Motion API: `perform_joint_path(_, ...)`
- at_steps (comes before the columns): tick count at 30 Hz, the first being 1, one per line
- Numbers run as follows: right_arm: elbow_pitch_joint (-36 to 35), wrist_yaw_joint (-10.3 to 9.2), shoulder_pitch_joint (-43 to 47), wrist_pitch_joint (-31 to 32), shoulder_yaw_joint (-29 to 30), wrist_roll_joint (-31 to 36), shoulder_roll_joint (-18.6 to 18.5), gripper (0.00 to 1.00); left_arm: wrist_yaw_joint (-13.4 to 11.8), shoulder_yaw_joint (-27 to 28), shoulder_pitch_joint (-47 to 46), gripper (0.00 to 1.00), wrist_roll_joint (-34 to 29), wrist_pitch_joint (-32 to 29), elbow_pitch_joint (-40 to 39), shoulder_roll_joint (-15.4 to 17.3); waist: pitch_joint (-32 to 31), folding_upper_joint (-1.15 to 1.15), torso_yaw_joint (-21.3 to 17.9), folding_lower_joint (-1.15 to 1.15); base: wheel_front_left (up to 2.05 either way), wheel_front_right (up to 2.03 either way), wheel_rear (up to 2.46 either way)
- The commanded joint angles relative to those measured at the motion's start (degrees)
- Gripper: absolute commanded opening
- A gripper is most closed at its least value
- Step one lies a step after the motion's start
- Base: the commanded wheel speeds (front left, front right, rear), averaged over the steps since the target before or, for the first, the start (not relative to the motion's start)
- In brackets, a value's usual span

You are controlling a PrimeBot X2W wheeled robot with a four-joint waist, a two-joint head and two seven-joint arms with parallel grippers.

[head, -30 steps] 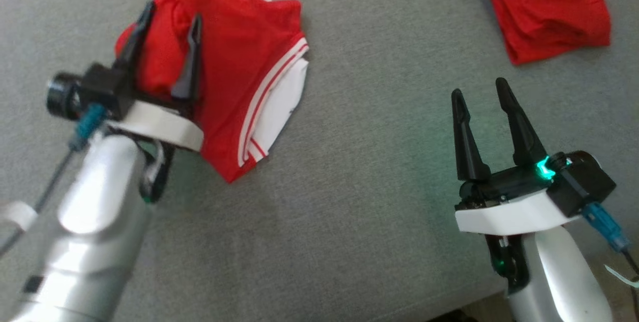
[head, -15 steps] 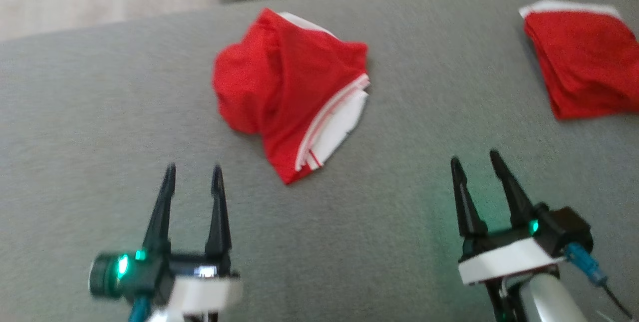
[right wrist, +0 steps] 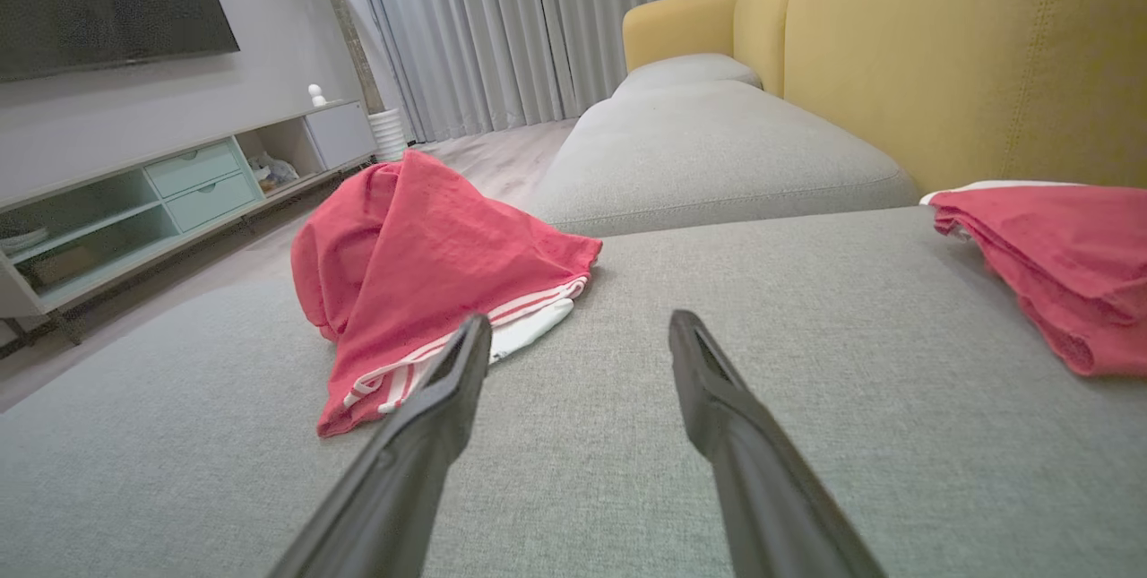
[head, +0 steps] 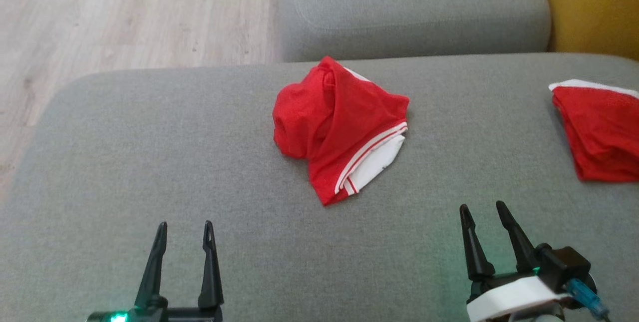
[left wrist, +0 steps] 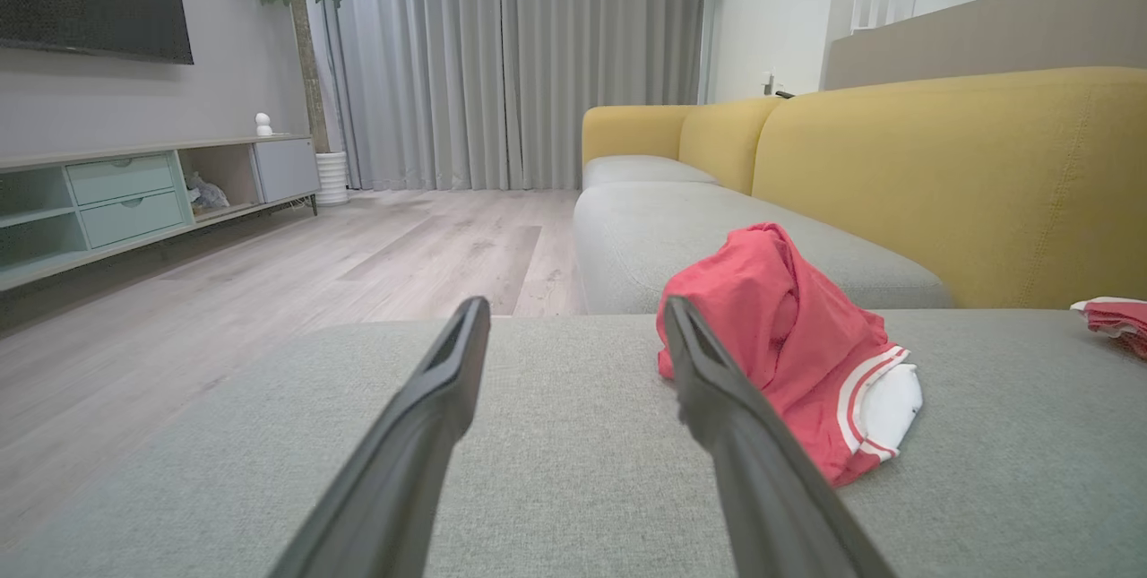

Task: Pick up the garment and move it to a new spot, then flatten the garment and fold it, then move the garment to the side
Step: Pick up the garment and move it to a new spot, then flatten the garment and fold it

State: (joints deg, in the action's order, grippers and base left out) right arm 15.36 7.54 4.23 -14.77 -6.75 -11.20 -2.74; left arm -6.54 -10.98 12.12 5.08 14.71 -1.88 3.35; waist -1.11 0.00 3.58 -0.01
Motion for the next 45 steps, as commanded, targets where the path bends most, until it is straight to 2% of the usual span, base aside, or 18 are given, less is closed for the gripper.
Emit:
perform_joint_path(1,-1.67,-0.05,-1.29,-0.23,-1.02,-0.45,-0.14,1.0,-0.01,1.76,-1.67,1.0,0.45,0.29,-1.35,-0.44,-0.32,0.0,0.28,0.01,0.0,0.0,0.0)
perform_joint_path(15,-2.42,-0.05,-0.18,-0.23,-0.74,-0.77,-0.14,1.0,1.12,2.02,-1.06,1.0,0.52,0.29,0.86,-0.46,-1.19,0.0,0.15,0.01,0.0,0.0,0.0)
perform_joint_path(33,-2.91,-0.05,-0.26,-0.23,-1.3,-0.63,-0.14,1.0,1.38,1.81,-0.21,1.0,0.46,0.29,1.8,-0.46,-0.97,0.0,-1.08,0.01,0.0,0.0,0.0)
perform_joint_path(41,-3.39,-0.05,-1.1,-0.23,-2.0,-0.24,-0.14,1.0,1.55,-0.95,-2.24,1.0,0.51,0.29,3.72,-0.47,0.84,0.0,-2.63,0.01,0.0,0.0,0.0)
perform_joint_path(45,-4.26,-0.05,-2.51,-0.23,-3.14,0.46,-0.14,1.0,2.51,-4.69,-7.02,1.0,0.55,0.29,8.32,-0.47,3.83,0.0,-4.67,0.01,0.0,0.0,0.0)
